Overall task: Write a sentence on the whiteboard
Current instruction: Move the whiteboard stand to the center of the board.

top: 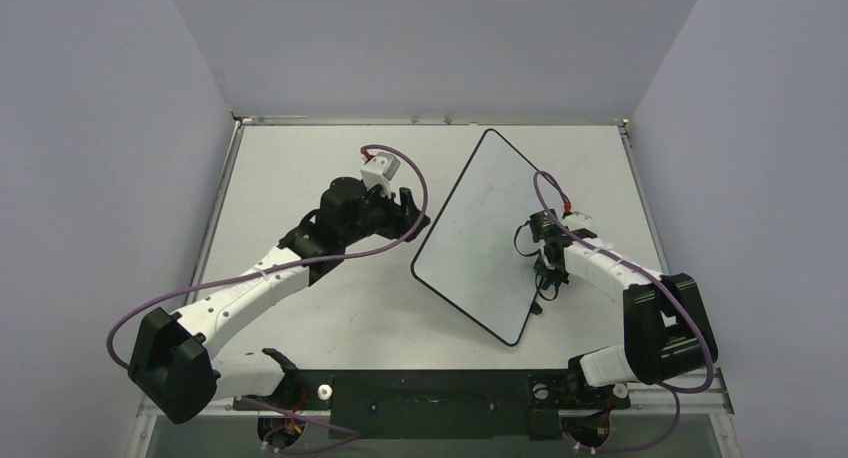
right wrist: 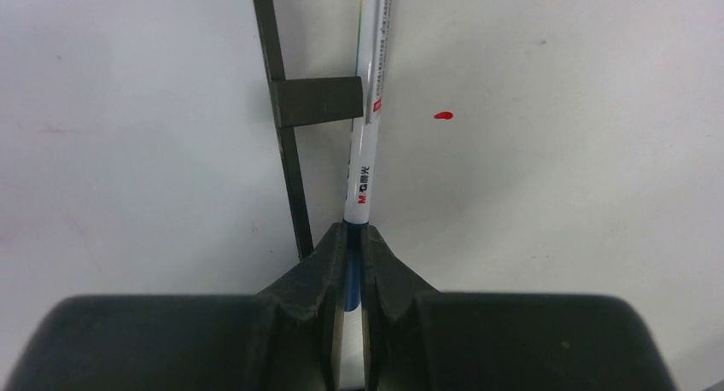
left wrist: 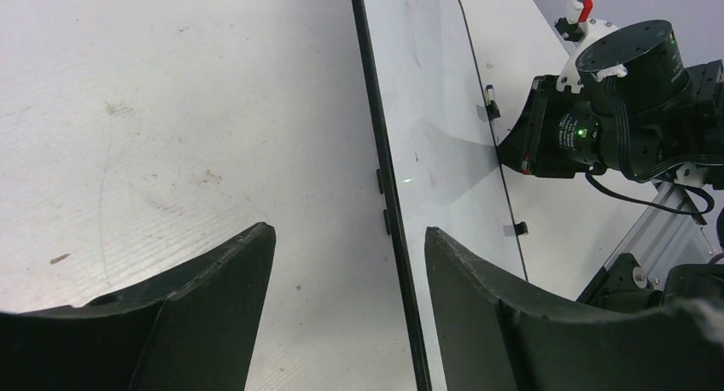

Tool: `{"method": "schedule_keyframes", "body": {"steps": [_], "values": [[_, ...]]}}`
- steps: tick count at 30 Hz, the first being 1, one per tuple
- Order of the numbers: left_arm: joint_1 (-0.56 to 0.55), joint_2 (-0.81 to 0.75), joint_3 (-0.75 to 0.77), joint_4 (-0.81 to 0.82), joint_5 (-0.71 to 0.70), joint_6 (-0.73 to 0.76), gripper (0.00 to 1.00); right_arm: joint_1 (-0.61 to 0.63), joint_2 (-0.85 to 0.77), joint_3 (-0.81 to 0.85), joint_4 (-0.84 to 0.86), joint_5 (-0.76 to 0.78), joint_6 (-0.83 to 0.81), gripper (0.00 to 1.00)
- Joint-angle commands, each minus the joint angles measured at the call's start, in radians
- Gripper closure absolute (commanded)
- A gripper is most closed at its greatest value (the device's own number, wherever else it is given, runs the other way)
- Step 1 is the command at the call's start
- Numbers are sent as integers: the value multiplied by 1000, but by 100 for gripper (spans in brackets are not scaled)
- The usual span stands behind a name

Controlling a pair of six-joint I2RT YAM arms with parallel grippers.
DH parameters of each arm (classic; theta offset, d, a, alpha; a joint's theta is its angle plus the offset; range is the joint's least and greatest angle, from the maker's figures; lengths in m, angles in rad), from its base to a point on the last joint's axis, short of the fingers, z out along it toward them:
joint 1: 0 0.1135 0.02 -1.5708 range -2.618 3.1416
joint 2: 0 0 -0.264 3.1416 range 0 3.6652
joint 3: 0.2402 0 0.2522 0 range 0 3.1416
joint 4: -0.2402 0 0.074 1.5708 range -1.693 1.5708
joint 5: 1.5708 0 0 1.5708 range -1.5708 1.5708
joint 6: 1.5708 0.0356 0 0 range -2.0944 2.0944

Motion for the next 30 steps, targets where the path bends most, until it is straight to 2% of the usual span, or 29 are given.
{"method": "schedule_keyframes", "body": {"steps": [1, 16, 30], "values": [[13, -75, -4, -38, -54, 36, 37, 58, 74, 4, 81, -131, 68, 96], [38, -169, -30, -135, -131, 87, 37, 222, 238, 113, 127, -148, 136, 96], [50, -277, -31, -246, -353, 69, 37, 352, 377, 246, 132, -166, 184, 96]]}}
